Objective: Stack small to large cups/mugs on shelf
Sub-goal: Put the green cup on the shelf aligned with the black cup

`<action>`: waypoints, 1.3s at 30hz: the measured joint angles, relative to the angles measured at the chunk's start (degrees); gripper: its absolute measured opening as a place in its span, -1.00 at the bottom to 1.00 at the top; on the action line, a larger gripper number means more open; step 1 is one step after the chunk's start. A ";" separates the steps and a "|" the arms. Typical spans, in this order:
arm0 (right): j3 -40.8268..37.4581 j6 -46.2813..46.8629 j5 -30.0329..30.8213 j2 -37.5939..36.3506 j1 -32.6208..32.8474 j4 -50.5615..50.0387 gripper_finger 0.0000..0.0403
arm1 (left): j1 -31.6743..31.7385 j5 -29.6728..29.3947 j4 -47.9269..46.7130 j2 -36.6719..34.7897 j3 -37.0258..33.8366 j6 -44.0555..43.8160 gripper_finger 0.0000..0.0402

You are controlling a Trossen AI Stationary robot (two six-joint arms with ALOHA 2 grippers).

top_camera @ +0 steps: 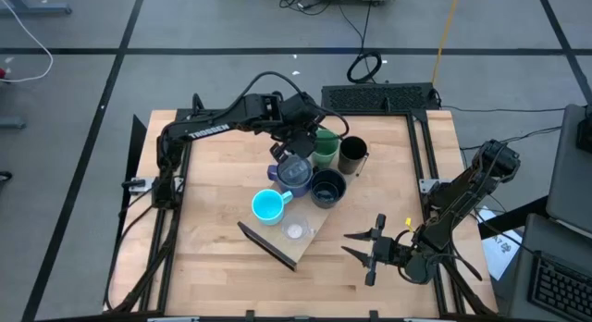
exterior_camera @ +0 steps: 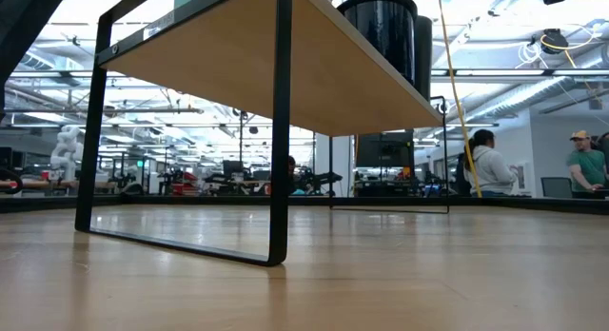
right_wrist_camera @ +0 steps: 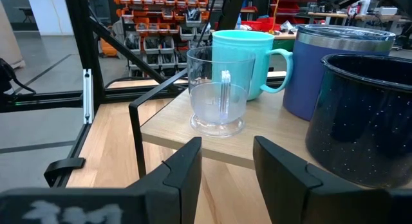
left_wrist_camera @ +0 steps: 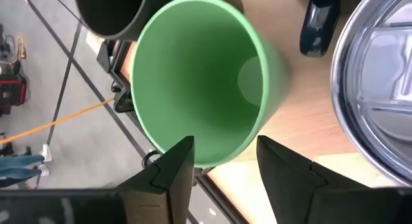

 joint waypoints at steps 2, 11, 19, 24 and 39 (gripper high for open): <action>0.00 0.00 0.02 0.00 0.01 0.01 -0.35 | 0.00 -0.07 -0.06 -0.22 0.00 -0.73 -0.15; 0.00 0.96 0.01 0.00 0.01 0.05 -0.35 | 0.00 0.23 -0.55 -2.63 0.02 -3.66 -0.15; 0.00 0.96 0.02 0.00 0.00 0.23 -0.35 | 0.00 2.87 -0.92 -7.49 0.02 -8.79 -0.15; 0.00 0.89 0.07 0.00 0.01 0.25 -0.35 | 0.00 6.43 -0.98 -12.27 0.02 -16.39 -0.15; 0.00 0.95 0.24 0.00 0.01 4.13 -0.35 | -5.58 15.05 -7.33 -21.98 0.04 -39.17 -0.15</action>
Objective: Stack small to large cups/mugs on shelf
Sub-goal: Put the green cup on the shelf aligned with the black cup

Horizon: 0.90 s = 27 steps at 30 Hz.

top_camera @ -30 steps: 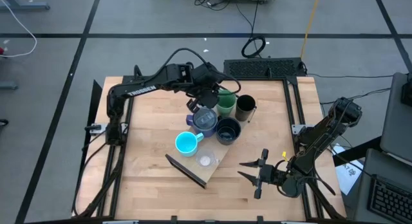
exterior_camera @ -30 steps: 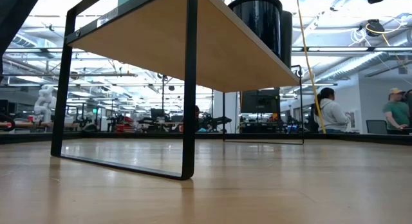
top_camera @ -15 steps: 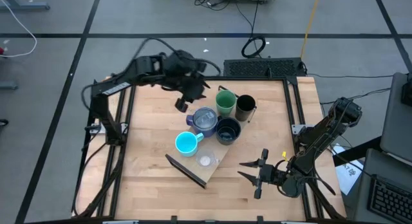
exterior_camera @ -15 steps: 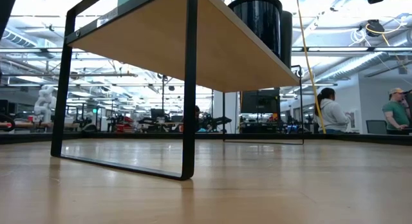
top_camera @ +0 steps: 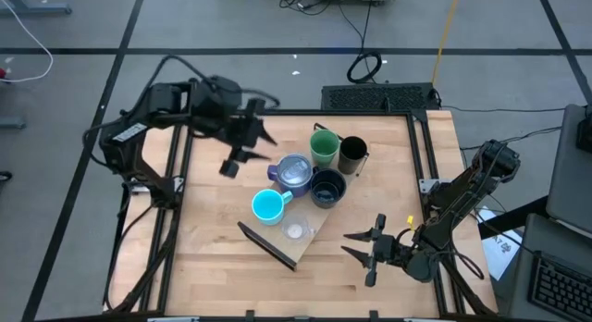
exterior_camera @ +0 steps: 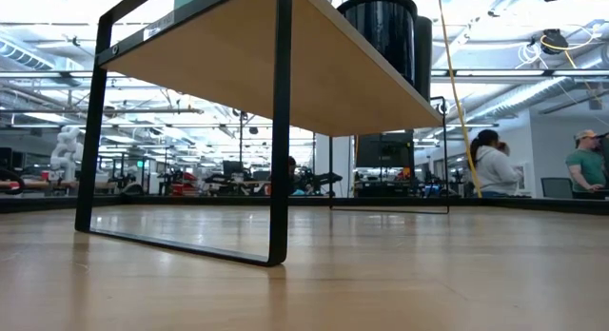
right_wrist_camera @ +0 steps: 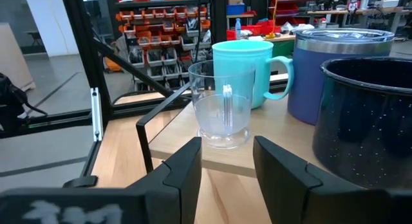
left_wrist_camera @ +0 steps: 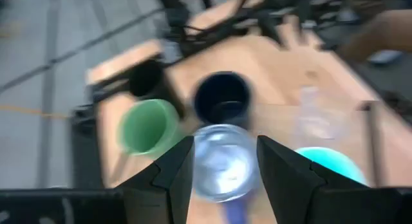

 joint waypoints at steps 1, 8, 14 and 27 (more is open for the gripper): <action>0.02 -0.04 0.00 0.00 -0.02 0.06 -0.35 | -0.96 0.66 -0.63 0.12 0.00 -0.69 -0.15; 0.02 -0.04 0.04 0.00 -0.01 -0.01 -0.35 | -5.22 -2.16 4.79 1.06 -9.08 -4.88 -0.15; 0.02 -0.47 0.02 0.00 0.00 -0.03 -0.35 | -3.90 1.44 18.15 0.98 -23.00 -3.54 -0.32; 0.00 -1.98 0.05 0.00 0.00 -0.49 -0.35 | 1.24 2.82 43.42 2.01 -34.05 -13.46 -0.94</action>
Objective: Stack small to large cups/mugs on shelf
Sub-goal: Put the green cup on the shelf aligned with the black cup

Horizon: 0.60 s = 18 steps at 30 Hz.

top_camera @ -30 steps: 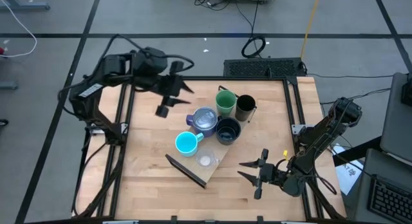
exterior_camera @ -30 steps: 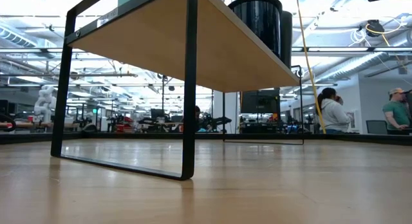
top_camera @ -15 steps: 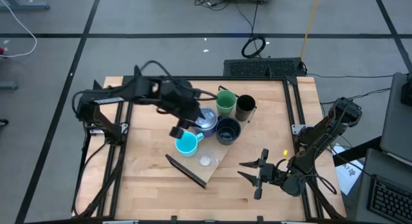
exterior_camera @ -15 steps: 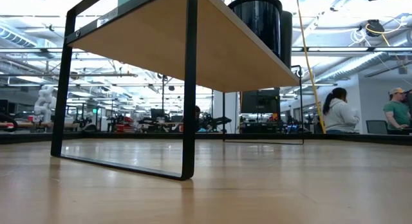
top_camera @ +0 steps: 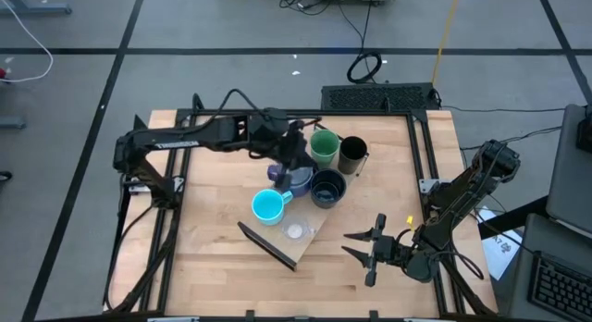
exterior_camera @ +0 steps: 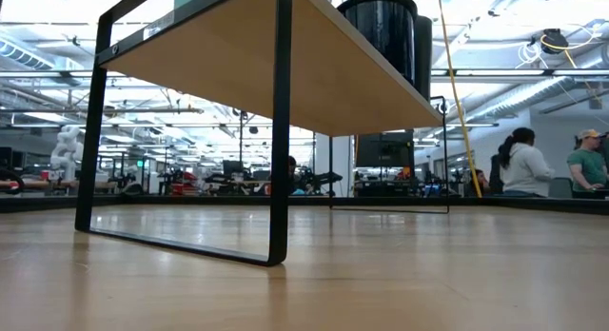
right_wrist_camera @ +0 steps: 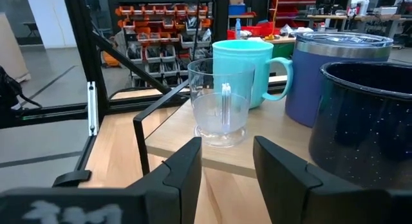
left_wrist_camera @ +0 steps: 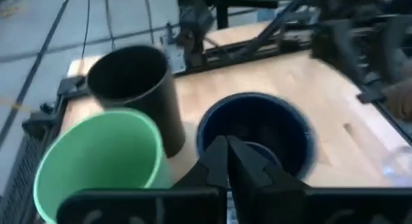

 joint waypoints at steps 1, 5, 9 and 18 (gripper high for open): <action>0.02 -0.04 0.15 0.00 0.00 0.12 -0.35 | 0.37 -0.03 0.05 0.46 -0.01 -0.74 -0.97; 0.02 -0.34 5.15 0.02 -0.55 2.31 -0.35 | 0.65 -0.07 0.19 3.05 -0.13 -1.21 -0.95; 0.02 -2.98 6.55 0.02 -0.52 3.56 -0.35 | -0.37 -0.05 1.44 4.91 -0.11 -1.30 -0.91; 0.02 -4.21 6.46 0.02 -0.37 3.50 -0.35 | -0.14 -2.43 2.38 5.58 -0.11 -2.76 -0.96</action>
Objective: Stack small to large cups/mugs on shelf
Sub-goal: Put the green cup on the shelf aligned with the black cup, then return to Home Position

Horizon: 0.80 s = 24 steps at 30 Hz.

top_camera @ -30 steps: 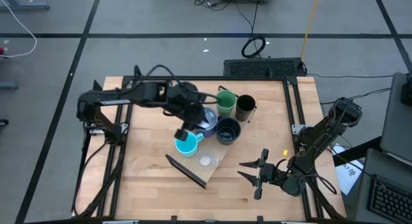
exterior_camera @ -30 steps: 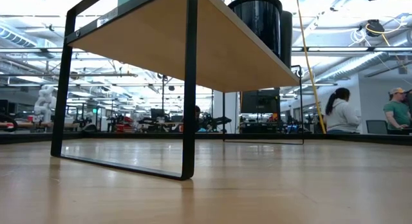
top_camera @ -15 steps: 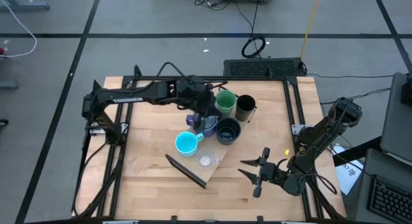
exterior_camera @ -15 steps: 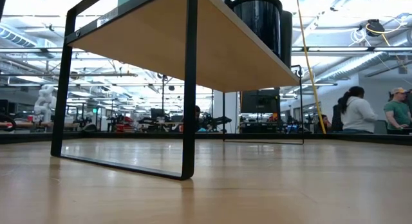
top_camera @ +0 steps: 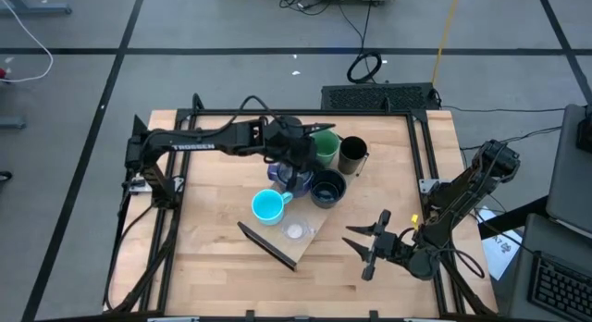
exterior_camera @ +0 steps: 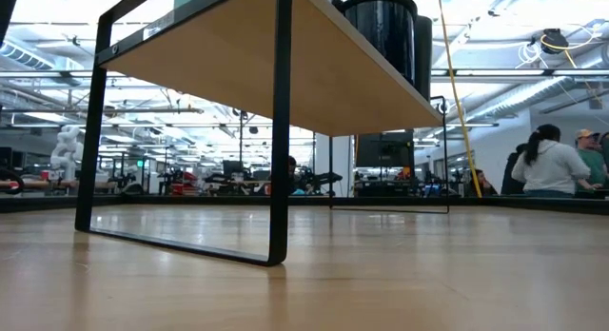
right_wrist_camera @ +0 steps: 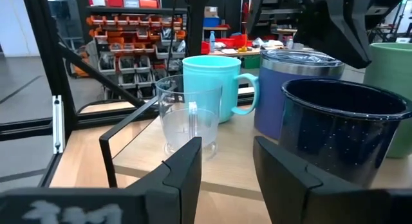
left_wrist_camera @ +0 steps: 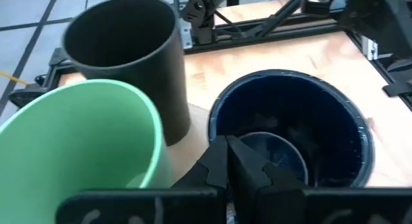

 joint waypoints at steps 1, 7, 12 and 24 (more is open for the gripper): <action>0.00 -0.30 0.00 0.00 -0.01 -0.01 -0.35 | 0.13 -0.15 0.12 0.01 0.00 -0.06 -0.94; 0.00 -1.36 0.01 0.00 -0.02 0.01 -0.35 | 1.69 -0.15 0.38 0.18 0.02 -0.19 -0.95; -0.01 -1.31 0.01 0.00 -0.02 0.01 -0.35 | 2.32 -0.17 0.33 0.46 0.02 -0.25 -0.97; -0.02 -4.78 5.05 -0.02 -0.15 8.54 -0.35 | 2.24 -1.27 0.12 -0.27 0.02 1.78 -0.98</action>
